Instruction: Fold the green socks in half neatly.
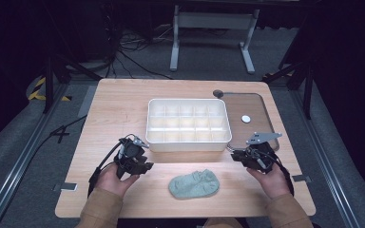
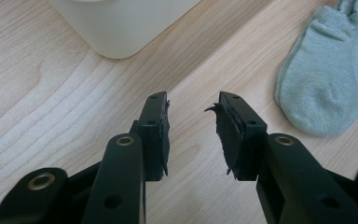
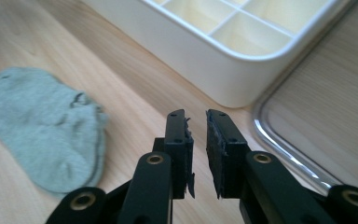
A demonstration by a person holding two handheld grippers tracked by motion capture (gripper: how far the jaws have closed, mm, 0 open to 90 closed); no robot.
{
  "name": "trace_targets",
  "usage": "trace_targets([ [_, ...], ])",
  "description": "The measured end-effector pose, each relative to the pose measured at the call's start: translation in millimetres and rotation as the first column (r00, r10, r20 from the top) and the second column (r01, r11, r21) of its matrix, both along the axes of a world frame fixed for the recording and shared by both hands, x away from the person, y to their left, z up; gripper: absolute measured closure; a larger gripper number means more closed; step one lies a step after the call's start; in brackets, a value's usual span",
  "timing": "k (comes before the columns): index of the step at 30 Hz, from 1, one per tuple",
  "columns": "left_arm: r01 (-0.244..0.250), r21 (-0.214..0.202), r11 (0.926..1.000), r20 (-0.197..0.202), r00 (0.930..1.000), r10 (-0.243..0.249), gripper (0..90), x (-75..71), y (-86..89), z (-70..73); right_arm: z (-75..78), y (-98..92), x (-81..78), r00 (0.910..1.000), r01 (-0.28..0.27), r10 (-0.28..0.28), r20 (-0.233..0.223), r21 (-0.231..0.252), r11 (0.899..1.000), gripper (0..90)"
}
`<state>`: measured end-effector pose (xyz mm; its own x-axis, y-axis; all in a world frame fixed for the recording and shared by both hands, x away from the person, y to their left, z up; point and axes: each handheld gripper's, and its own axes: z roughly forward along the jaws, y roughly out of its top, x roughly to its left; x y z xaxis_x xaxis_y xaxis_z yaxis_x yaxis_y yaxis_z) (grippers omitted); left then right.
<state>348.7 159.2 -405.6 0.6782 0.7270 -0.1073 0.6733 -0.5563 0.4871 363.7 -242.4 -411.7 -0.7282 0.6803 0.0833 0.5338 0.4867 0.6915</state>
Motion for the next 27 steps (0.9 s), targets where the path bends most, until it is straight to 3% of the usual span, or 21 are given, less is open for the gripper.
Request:
trace_targets([
  [2, 0.020, -0.018, 0.9997, -0.007, 0.9998, -0.020, 60.0, 0.3, -1.0, 1.6, 0.6, 5.1, -2.4, 0.9999, -0.014, 0.014, -0.002, 0.013, 1.000, 76.6],
  [5, 0.037, -0.117, 0.9925, -0.030, 0.9987, -0.041, 56.4, -0.6, 0.4, 6.7, 2.9, 13.0, -6.2, 0.9995, -0.031, 0.031, -0.011, 0.019, 0.999, 82.2],
  [7, 0.038, -0.140, 0.9895, -0.038, 0.9983, -0.044, 57.2, -3.5, 0.5, 12.2, 3.6, 17.9, -7.7, 0.9980, -0.057, 0.057, -0.026, 0.015, 0.998, 83.7],
  [10, 0.065, -0.113, 0.9915, -0.037, 0.9969, -0.070, 57.6, -8.9, -1.8, 17.2, 2.7, 26.7, -9.7, 0.9926, -0.112, 0.112, -0.046, -0.005, 0.994, 88.4],
  [15, 0.101, -0.012, 0.9948, -0.013, 0.9948, -0.101, 61.6, -17.2, -12.9, 17.6, 3.3, 45.2, -14.2, 0.9813, -0.178, 0.178, -0.074, 0.008, 0.984, 88.8],
  [23, 0.099, 0.009, 0.9950, -0.017, 0.9950, -0.099, 62.9, -20.8, -15.4, 16.6, -4.4, 86.1, -27.1, 0.9614, -0.252, 0.250, -0.115, -0.008, 0.968, 89.0],
  [24, 0.099, 0.007, 0.9951, -0.023, 0.9948, -0.099, 62.9, -20.7, -15.0, 16.2, -7.0, 91.9, -28.3, 0.9579, -0.261, 0.257, -0.128, -0.015, 0.965, 89.0],
  [25, 0.097, 0.006, 0.9952, -0.024, 0.9950, -0.097, 62.2, -20.3, -14.8, 15.1, -13.6, 104.5, -29.8, 0.9487, -0.288, 0.281, -0.145, -0.032, 0.957, 89.1],
  [27, 0.092, 0.004, 0.9957, -0.031, 0.9953, -0.092, 62.2, -20.4, -15.4, 13.1, -17.8, 112.6, -30.8, 0.9437, -0.303, 0.292, -0.155, -0.050, 0.952, 89.1],
])
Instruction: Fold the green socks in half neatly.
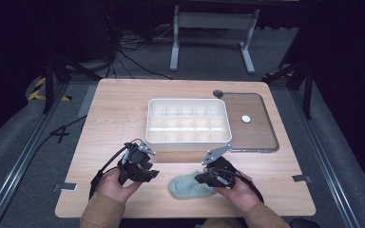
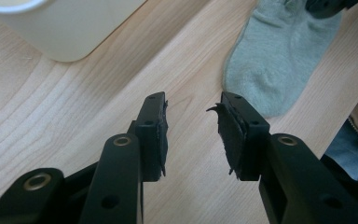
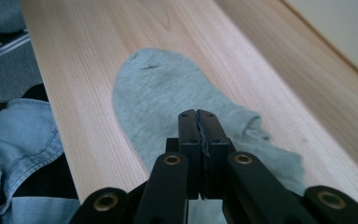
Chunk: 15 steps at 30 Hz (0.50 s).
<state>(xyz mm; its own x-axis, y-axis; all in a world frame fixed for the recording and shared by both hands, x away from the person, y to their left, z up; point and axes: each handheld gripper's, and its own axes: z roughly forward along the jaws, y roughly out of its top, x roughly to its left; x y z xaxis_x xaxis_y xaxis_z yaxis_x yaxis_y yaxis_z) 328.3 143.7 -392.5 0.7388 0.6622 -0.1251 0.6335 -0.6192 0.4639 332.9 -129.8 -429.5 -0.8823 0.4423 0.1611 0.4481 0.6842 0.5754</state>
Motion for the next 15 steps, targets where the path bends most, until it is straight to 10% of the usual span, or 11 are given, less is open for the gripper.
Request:
trace_targets([
  [9, 0.032, 0.040, 0.9987, -0.005, 0.9995, -0.032, 61.4, -0.3, -8.7, -8.5, -24.2, 22.5, 4.1, 0.9997, 0.012, -0.014, -0.019, -0.093, 0.996, 89.2],
  [15, 0.036, 0.047, 0.9982, -0.044, 0.9985, -0.034, 61.9, 1.8, -14.3, -22.8, -27.8, 22.2, 6.3, 0.9979, 0.063, -0.063, -0.012, -0.046, 0.997, 89.3],
])
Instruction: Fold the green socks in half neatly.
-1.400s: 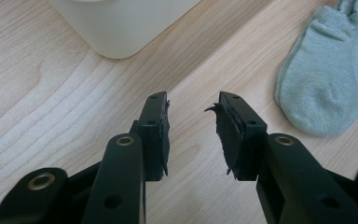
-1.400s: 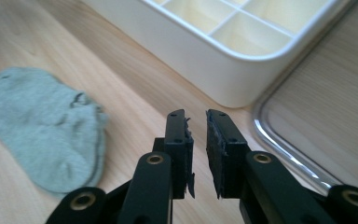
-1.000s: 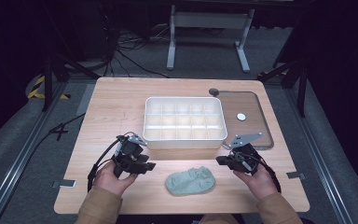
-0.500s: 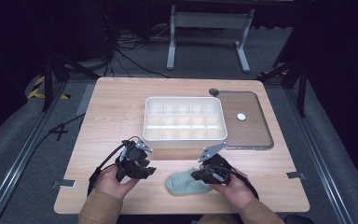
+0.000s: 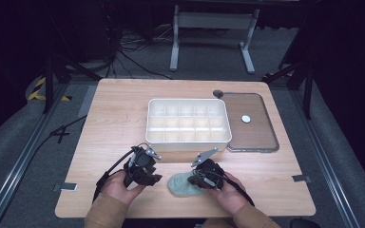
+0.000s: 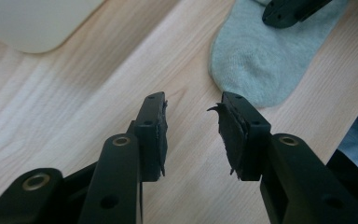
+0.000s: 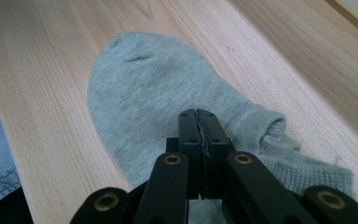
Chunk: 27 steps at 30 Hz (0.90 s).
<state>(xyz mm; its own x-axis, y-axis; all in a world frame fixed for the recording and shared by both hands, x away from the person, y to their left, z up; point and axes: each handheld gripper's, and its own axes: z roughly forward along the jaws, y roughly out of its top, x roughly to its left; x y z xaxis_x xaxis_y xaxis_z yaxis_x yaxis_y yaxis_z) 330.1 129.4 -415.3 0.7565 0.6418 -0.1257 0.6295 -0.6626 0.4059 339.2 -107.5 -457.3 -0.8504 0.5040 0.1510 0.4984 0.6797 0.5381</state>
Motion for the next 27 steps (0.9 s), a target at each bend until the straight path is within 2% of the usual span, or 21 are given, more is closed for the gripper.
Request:
trace_targets([
  [2, 0.004, 0.006, 1.0000, -0.010, 0.9999, -0.004, 62.8, 1.0, -1.6, -4.8, 0.0, -0.1, -0.2, 1.0000, 0.000, 0.000, 0.007, -0.002, 1.000, 89.3],
  [4, 0.028, 0.023, 0.9993, -0.033, 0.9991, -0.027, 64.6, 0.6, -9.3, -16.5, -0.5, -0.6, -0.5, 1.0000, 0.002, -0.002, 0.005, 0.007, 1.000, 89.3],
  [10, 0.062, 0.056, 0.9965, -0.052, 0.9969, -0.059, 69.6, 1.2, -21.0, -27.3, -1.8, -3.2, 0.4, 0.9998, 0.017, -0.017, -0.009, 0.029, 0.999, 89.2],
  [15, 0.083, 0.071, 0.9940, -0.058, 0.9952, -0.079, 74.3, 1.9, -27.7, -29.0, -2.5, -4.6, 0.2, 0.9998, 0.020, -0.020, -0.009, 0.042, 0.999, 89.3],
  [21, 0.102, 0.052, 0.9934, -0.042, 0.9941, -0.100, 75.3, 3.1, -36.6, -29.6, -3.7, -5.2, -1.3, 0.9994, 0.035, -0.035, -0.001, 0.052, 0.998, 89.3],
  [24, 0.108, -0.002, 0.9942, -0.032, 0.9937, -0.108, 74.8, 3.3, -40.5, -27.9, -3.6, -4.3, -2.0, 0.9993, 0.037, -0.037, 0.004, 0.051, 0.998, 89.3],
  [27, 0.108, -0.024, 0.9938, -0.020, 0.9939, -0.109, 74.6, 3.6, -42.9, -25.8, -4.3, -3.4, -2.9, 0.9992, 0.040, -0.040, 0.001, 0.061, 0.997, 89.3],
])
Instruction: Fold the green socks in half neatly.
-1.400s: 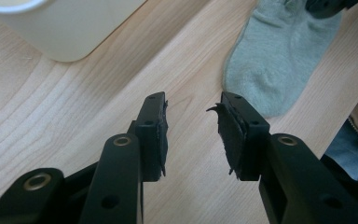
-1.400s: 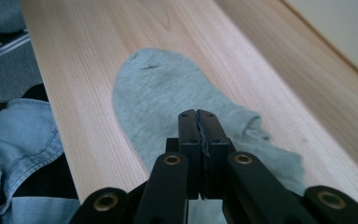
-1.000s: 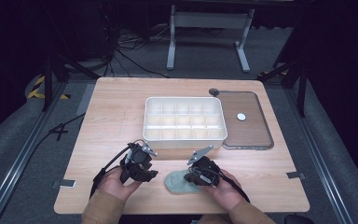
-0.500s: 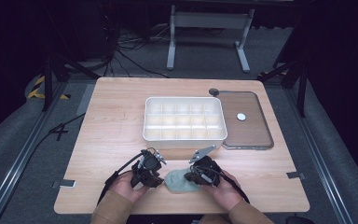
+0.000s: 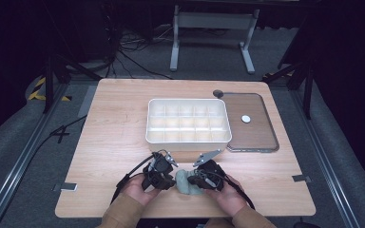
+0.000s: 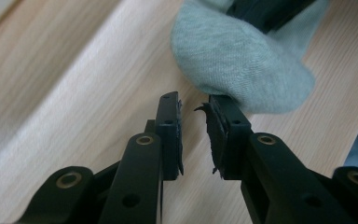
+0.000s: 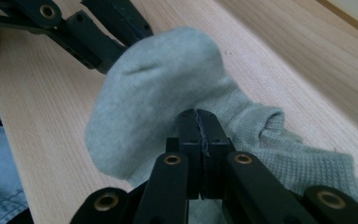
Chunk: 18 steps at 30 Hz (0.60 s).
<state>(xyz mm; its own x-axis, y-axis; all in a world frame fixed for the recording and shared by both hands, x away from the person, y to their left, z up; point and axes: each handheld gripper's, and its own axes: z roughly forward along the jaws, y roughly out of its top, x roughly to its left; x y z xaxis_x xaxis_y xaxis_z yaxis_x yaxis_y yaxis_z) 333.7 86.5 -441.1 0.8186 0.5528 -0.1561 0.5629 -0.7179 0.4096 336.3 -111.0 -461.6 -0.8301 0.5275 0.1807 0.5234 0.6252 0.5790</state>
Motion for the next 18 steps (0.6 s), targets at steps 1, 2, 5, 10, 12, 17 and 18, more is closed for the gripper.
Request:
trace_targets([
  [1, 0.010, -0.038, 0.9992, 0.015, 0.9998, -0.010, 74.6, 0.1, -3.9, 3.1, 0.0, 0.4, -0.6, 1.0000, 0.000, 0.000, 0.000, 0.000, 1.000, 89.2],
  [2, 0.010, -0.038, 0.9992, 0.015, 0.9998, -0.010, 74.5, 0.1, -3.9, 3.1, 0.0, 0.4, -0.6, 1.0000, 0.000, 0.000, 0.000, 0.000, 1.000, 89.2],
  [5, 0.027, -0.049, 0.9984, 0.029, 0.9993, -0.025, 74.0, -1.0, -8.8, 5.2, 1.1, 1.1, -2.8, 1.0000, 0.000, 0.000, 0.003, -0.004, 1.000, 89.1],
  [10, 0.043, -0.044, 0.9981, 0.017, 0.9989, -0.043, 72.9, -0.7, -11.0, 7.6, 12.2, -12.1, -6.9, 0.9996, 0.013, -0.012, 0.024, -0.022, 1.000, 88.8],
  [12, 0.046, -0.042, 0.9981, 0.014, 0.9989, -0.045, 72.5, 0.2, -11.1, 7.7, 21.0, -25.5, -10.5, 0.9983, 0.037, -0.035, 0.047, -0.026, 0.999, 88.9],
  [17, 0.052, -0.050, 0.9974, 0.006, 0.9986, -0.052, 72.0, 2.0, -13.1, 7.3, 17.1, -54.5, -10.8, 0.9963, 0.085, -0.085, 0.012, -0.109, 0.990, 89.0],
  [18, 0.050, -0.056, 0.9972, 0.003, 0.9987, -0.050, 71.9, 1.8, -14.6, 7.3, 11.6, -54.9, -10.0, 0.9965, 0.081, -0.083, -0.010, -0.115, 0.990, 89.1],
])
